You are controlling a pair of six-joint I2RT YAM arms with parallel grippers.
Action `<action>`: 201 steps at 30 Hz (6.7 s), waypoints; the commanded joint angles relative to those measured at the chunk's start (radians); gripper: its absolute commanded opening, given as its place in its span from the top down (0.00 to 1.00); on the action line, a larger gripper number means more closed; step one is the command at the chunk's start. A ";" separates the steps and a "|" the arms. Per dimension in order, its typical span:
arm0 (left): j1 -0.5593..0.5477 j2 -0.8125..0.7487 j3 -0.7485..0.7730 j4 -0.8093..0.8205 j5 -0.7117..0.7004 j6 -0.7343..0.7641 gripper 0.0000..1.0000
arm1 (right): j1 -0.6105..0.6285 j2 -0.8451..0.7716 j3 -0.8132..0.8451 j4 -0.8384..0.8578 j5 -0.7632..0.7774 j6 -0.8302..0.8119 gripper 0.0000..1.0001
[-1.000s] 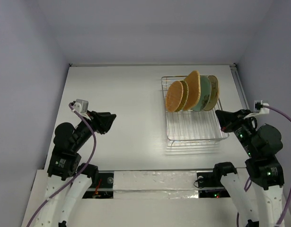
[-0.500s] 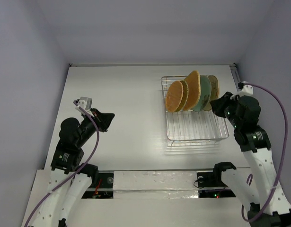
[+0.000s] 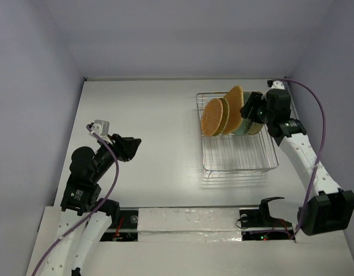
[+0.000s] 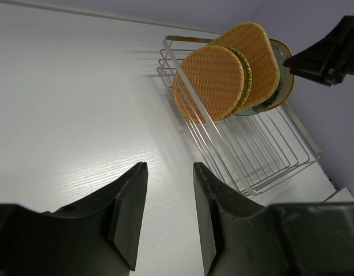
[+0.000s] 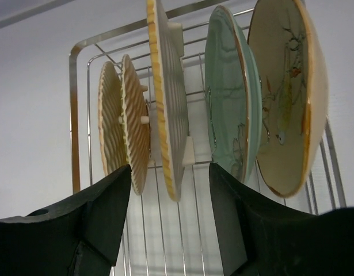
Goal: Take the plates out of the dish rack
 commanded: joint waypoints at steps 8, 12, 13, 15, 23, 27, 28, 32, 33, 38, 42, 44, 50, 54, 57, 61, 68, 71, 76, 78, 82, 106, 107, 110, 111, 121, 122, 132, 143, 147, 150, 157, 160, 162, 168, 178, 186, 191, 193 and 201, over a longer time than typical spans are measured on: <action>0.023 0.004 -0.009 0.059 0.021 0.001 0.63 | 0.036 0.215 0.170 0.051 0.013 -0.055 0.54; 0.023 -0.019 -0.009 0.054 0.016 0.001 0.62 | 0.046 0.276 0.209 0.029 0.083 -0.066 0.67; 0.023 -0.020 -0.009 0.056 0.015 0.003 0.62 | 0.046 0.287 0.219 0.022 0.092 -0.069 0.76; 0.023 -0.019 -0.009 0.054 0.013 0.001 0.61 | 0.070 0.302 0.247 0.005 0.141 -0.081 0.86; 0.023 -0.014 -0.007 0.054 0.013 0.001 0.60 | 0.142 0.287 0.391 -0.110 0.338 -0.138 1.00; 0.023 -0.019 -0.006 0.053 0.008 0.001 0.60 | 0.185 0.238 0.497 -0.161 0.417 -0.155 1.00; 0.023 -0.022 -0.006 0.051 0.007 0.003 0.59 | 0.185 0.227 0.537 -0.170 0.434 -0.156 1.00; 0.023 -0.025 -0.004 0.047 -0.007 0.000 0.59 | 0.228 0.143 0.598 -0.212 0.510 -0.170 1.00; 0.023 -0.025 -0.003 0.044 -0.016 -0.002 0.59 | 0.242 0.096 0.598 -0.209 0.508 -0.166 1.00; 0.032 -0.032 -0.003 0.040 -0.027 -0.005 0.59 | 0.291 -0.011 0.516 -0.105 0.297 -0.075 1.00; 0.041 -0.042 -0.004 0.042 -0.036 -0.008 0.59 | 0.389 0.024 0.406 0.076 0.121 0.046 1.00; 0.041 -0.048 -0.004 0.039 -0.039 -0.010 0.58 | 0.472 0.109 0.385 0.210 0.064 0.136 1.00; 0.061 -0.071 -0.001 0.031 -0.070 -0.014 0.58 | 0.632 0.427 0.523 0.388 0.107 0.305 1.00; 0.061 -0.089 -0.001 0.030 -0.084 -0.017 0.57 | 0.661 0.641 0.568 0.509 0.110 0.405 1.00; 0.061 -0.089 -0.003 0.030 -0.081 -0.017 0.57 | 0.661 0.699 0.533 0.554 0.112 0.460 1.00; 0.061 -0.085 -0.006 0.037 -0.064 -0.017 0.57 | 0.661 0.751 0.445 0.577 0.141 0.491 1.00; 0.061 -0.078 -0.007 0.039 -0.058 -0.017 0.56 | 0.661 0.811 0.290 0.584 0.156 0.517 0.68; 0.061 -0.078 -0.007 0.039 -0.059 -0.016 0.56 | 0.661 0.821 0.243 0.594 0.158 0.510 0.59; 0.061 -0.075 -0.007 0.039 -0.058 -0.017 0.56 | 0.661 0.828 0.247 0.546 0.158 0.474 0.58; 0.061 -0.075 -0.007 0.037 -0.059 -0.017 0.56 | 0.661 0.818 0.261 0.525 0.170 0.451 0.51; 0.061 -0.075 -0.007 0.036 -0.062 -0.017 0.56 | 0.661 0.732 0.275 0.441 0.207 0.384 0.25; 0.061 -0.074 -0.007 0.034 -0.068 -0.019 0.80 | 0.392 0.256 0.169 -0.015 0.481 0.002 0.49; 0.061 -0.074 -0.007 0.034 -0.068 -0.019 0.79 | 0.392 0.268 0.174 -0.015 0.480 0.002 0.50; 0.061 -0.075 -0.007 0.034 -0.067 -0.019 0.77 | 0.383 0.313 0.184 -0.002 0.466 0.003 0.52; 0.061 -0.077 -0.007 0.034 -0.065 -0.019 0.77 | 0.383 0.333 0.186 0.003 0.462 0.005 0.53; 0.061 -0.083 -0.007 0.037 -0.062 -0.019 0.74 | 0.363 0.417 0.215 0.034 0.489 0.005 0.87; 0.061 -0.083 -0.009 0.036 -0.062 -0.019 0.74 | 0.363 0.388 0.215 0.038 0.497 -0.001 0.91; 0.061 -0.085 -0.009 0.039 -0.061 -0.019 0.74 | 0.374 0.224 0.335 0.002 0.535 -0.058 1.00; 0.061 -0.085 -0.009 0.037 -0.065 -0.022 0.74 | 0.546 0.205 0.287 0.194 0.298 0.070 1.00; 0.061 -0.085 -0.009 0.036 -0.073 -0.023 0.74 | 0.589 0.334 0.259 0.377 0.074 0.212 1.00; 0.061 -0.089 -0.009 0.034 -0.077 -0.023 0.74 | 0.610 0.458 0.273 0.509 0.006 0.324 1.00; 0.061 -0.094 -0.009 0.033 -0.079 -0.023 0.74 | 0.632 0.688 0.328 0.620 -0.065 0.485 1.00; 0.061 -0.095 -0.009 0.033 -0.077 -0.023 0.74 | 0.641 0.733 0.315 0.637 -0.065 0.520 1.00; 0.061 -0.095 -0.009 0.037 -0.074 -0.023 0.73 | 0.641 0.762 0.296 0.650 -0.068 0.537 1.00; 0.061 -0.095 -0.009 0.037 -0.074 -0.023 0.73 | 0.650 0.822 0.307 0.571 -0.100 0.480 0.51; 0.061 -0.095 -0.010 0.037 -0.071 -0.023 0.73 | 0.669 0.732 0.341 0.277 0.101 0.280 0.06; 0.061 -0.094 -0.010 0.039 -0.070 -0.023 0.73 | 0.669 0.511 0.286 0.150 0.317 0.152 0.55; 0.061 -0.095 -0.010 0.039 -0.067 -0.023 0.73 | 0.623 0.324 0.229 0.012 0.575 0.103 1.00; 0.061 -0.095 -0.010 0.040 -0.067 -0.023 0.73 | 0.575 0.241 0.203 -0.023 0.633 0.088 1.00; 0.061 -0.095 -0.012 0.040 -0.065 -0.025 0.73 | 0.373 0.173 0.095 -0.022 0.574 0.045 0.33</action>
